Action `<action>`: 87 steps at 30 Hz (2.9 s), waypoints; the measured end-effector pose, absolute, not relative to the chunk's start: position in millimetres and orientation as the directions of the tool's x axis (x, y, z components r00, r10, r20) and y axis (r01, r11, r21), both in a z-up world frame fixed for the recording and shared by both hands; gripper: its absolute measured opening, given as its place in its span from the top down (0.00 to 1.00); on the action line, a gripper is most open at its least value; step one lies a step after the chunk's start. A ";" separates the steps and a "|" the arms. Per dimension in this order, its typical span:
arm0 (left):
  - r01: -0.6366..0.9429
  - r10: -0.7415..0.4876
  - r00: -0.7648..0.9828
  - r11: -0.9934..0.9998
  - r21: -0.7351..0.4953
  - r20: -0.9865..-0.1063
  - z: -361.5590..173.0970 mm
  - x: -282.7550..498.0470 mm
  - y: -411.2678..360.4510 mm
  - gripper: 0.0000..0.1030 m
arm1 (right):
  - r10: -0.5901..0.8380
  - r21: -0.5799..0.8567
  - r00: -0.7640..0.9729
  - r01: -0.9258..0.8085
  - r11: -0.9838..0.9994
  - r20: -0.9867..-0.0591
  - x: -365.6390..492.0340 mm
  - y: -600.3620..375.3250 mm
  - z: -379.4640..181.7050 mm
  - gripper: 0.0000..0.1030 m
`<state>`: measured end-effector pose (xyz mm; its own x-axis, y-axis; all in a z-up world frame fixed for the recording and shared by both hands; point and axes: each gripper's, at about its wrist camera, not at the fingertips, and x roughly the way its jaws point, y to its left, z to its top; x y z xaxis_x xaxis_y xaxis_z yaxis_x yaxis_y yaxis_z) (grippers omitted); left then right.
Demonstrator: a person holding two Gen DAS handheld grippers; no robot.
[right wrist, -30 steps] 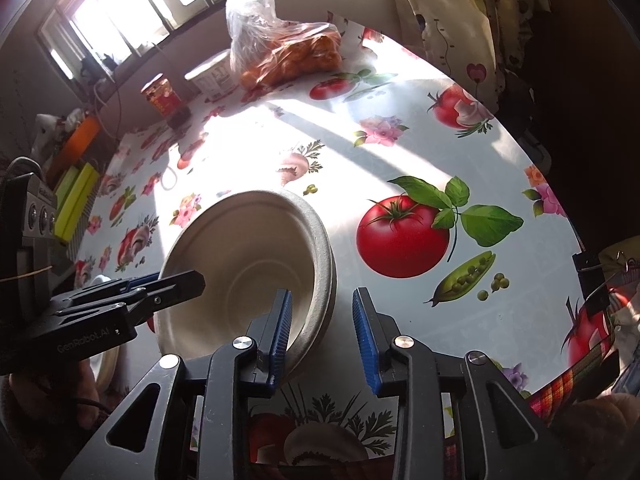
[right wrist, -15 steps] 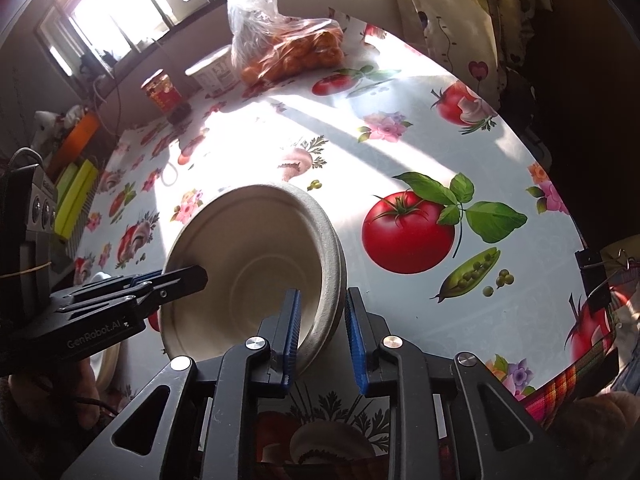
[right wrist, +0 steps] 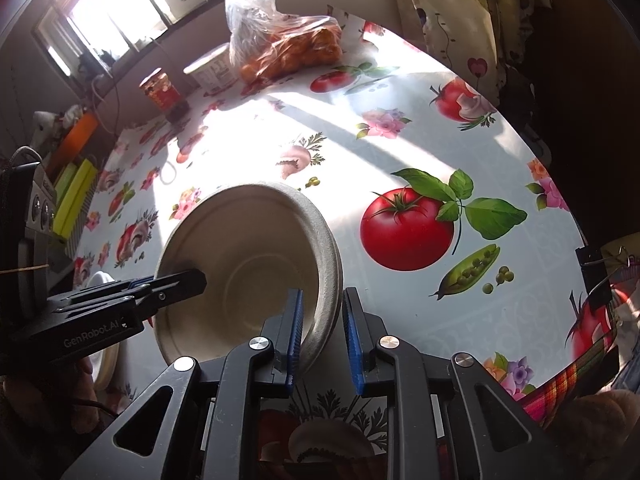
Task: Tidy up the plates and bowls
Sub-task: 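Carry the bowl stack with both grippers over to the white plate stack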
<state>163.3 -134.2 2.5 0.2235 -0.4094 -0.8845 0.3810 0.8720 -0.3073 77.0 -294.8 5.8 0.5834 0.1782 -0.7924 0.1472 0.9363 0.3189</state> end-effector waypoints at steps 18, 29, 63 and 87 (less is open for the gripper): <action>0.370 -0.457 0.263 0.861 -0.349 -0.850 7.8 157.8 -132.8 0.83 | 0.192 0.347 0.591 0.161 0.924 -0.784 72.3 -301.7 0.8 0.82; 0.357 -0.457 0.264 0.864 -0.354 -0.849 7.2 155.3 -131.2 0.83 | 0.194 0.351 0.596 0.159 0.923 -0.779 71.5 -300.5 4.9 0.83; 0.203 -0.378 0.400 0.925 -0.322 -0.835 25.7 147.4 -36.9 0.83 | 0.260 0.268 0.563 -0.071 0.961 -0.784 110.0 -209.9 32.9 0.83; 0.056 -0.281 0.476 0.955 -0.290 -0.833 33.3 133.2 42.8 0.83 | 0.347 0.247 0.507 -0.254 0.935 -0.789 128.0 -129.9 36.8 0.83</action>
